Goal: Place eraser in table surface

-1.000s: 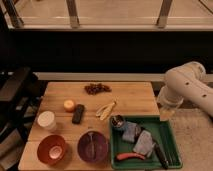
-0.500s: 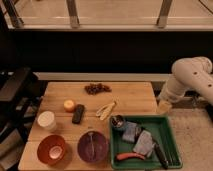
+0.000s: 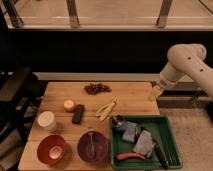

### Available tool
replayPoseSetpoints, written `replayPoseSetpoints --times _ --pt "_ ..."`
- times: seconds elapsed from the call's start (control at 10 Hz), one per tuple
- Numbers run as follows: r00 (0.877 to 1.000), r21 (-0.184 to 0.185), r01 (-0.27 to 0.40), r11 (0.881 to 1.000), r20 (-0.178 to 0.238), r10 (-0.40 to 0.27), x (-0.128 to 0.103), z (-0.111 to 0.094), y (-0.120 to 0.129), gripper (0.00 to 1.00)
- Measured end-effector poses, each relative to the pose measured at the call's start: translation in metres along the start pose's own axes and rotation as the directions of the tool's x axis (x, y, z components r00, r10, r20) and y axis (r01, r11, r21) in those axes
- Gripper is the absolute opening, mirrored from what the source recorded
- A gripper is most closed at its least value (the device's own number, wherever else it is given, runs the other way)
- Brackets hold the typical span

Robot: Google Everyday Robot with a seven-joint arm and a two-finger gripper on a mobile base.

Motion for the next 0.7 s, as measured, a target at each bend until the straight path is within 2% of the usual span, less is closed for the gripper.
replayPoseSetpoints --times 0.2,0.4,0.5,0.6,0.7 --pt "0.998 0.019 -0.064 0.998 -0.001 0.064 -0.003 -0.005 0.002 0.65" --pt "0.997 0.016 -0.073 0.997 0.002 0.073 -0.005 -0.004 0.002 0.65" --pt "0.996 0.001 -0.085 0.996 0.009 0.085 -0.003 -0.005 0.003 0.65" --pt "0.993 -0.037 -0.116 0.993 0.027 0.117 -0.006 -0.006 0.012 0.65" --pt "0.990 -0.058 -0.135 0.989 0.042 0.138 -0.014 -0.007 0.020 0.65"
